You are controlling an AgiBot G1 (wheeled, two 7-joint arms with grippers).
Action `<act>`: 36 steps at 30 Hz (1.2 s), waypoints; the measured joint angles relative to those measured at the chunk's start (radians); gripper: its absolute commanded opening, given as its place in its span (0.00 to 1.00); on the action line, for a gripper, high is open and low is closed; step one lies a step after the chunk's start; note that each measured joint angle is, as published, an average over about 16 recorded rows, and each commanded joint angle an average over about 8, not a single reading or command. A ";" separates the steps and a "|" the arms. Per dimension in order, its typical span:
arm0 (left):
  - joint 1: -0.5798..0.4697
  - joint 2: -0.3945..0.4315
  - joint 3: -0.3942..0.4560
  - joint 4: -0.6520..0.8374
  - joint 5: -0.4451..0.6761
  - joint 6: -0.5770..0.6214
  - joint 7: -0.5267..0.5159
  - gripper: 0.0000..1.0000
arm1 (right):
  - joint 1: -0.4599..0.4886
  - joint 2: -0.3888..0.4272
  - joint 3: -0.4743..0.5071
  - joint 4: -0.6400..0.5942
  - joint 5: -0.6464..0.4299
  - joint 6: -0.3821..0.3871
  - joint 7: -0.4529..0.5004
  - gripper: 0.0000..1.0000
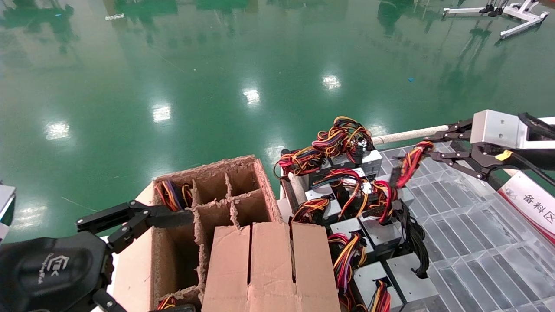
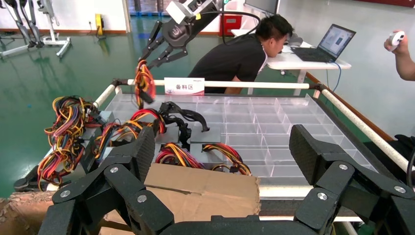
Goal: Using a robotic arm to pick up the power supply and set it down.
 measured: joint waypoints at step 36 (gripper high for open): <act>0.000 0.000 0.000 0.000 0.000 0.000 0.000 1.00 | -0.227 0.059 0.064 0.273 0.239 -0.045 0.217 1.00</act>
